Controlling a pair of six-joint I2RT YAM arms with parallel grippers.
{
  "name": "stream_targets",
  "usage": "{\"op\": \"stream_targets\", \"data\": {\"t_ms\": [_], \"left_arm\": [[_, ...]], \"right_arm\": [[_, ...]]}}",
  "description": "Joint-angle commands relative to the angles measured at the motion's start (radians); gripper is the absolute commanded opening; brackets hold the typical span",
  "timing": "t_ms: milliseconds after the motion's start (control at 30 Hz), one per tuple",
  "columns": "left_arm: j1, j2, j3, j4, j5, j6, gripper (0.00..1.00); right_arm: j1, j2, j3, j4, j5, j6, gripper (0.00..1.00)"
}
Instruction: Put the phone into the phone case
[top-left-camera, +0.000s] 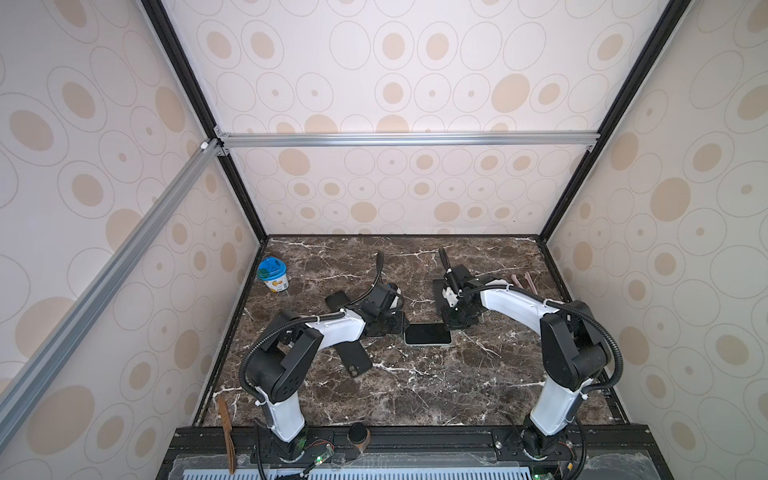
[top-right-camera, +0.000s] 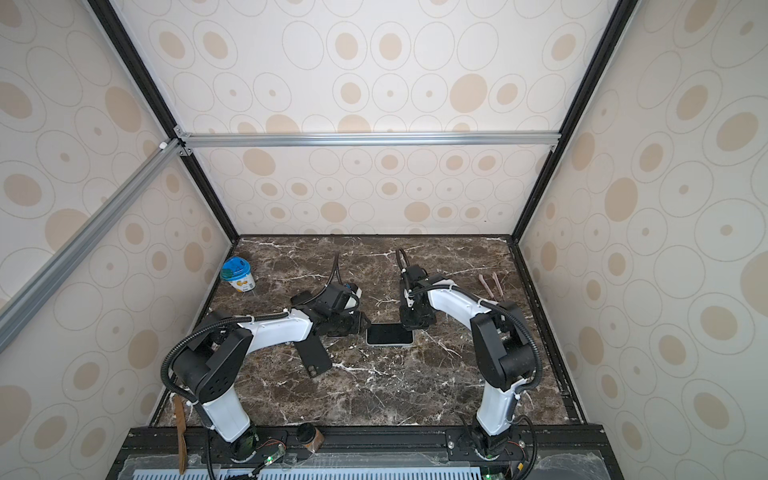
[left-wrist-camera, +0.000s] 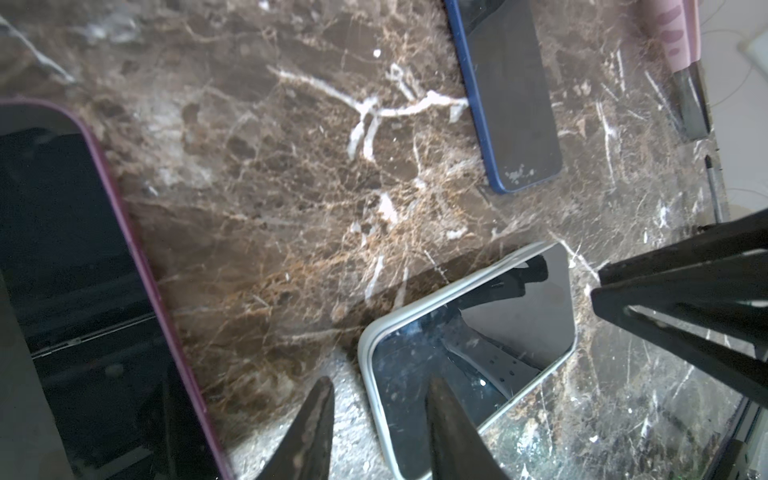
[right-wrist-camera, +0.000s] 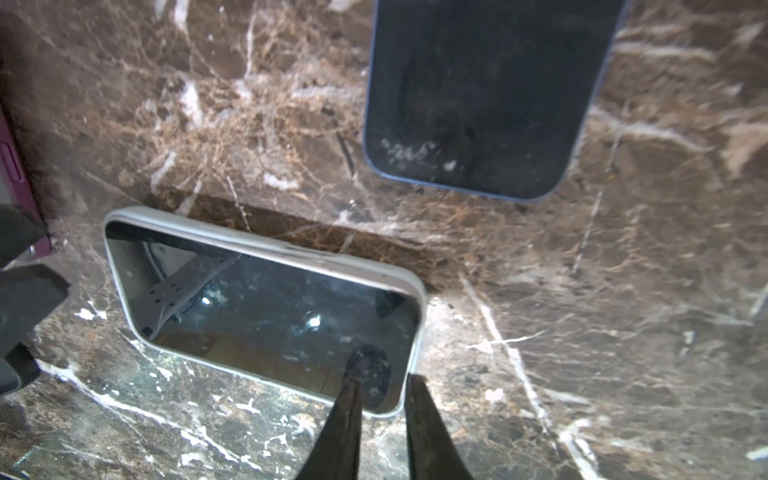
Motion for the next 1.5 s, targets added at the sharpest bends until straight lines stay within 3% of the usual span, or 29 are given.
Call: {"op": "stream_targets", "data": {"t_ms": [0, 300, 800, 1467], "left_arm": [[0.01, 0.019, 0.048, -0.036, -0.009, 0.026, 0.38], [0.012, 0.065, 0.064, -0.043, 0.013, 0.024, 0.32], [0.012, 0.102, 0.06, -0.041, 0.029, 0.021, 0.2], [0.011, 0.126, 0.055, -0.019, 0.058, 0.014, 0.16]], "right_arm": [[-0.023, -0.001, 0.021, -0.009, -0.018, -0.03, 0.23], [-0.068, 0.055, 0.039, 0.016, -0.052, -0.054, 0.24], [-0.089, 0.128, 0.018, 0.061, -0.087, -0.042, 0.19], [-0.086, 0.182, -0.067, 0.036, -0.049, -0.025, 0.17]]}}
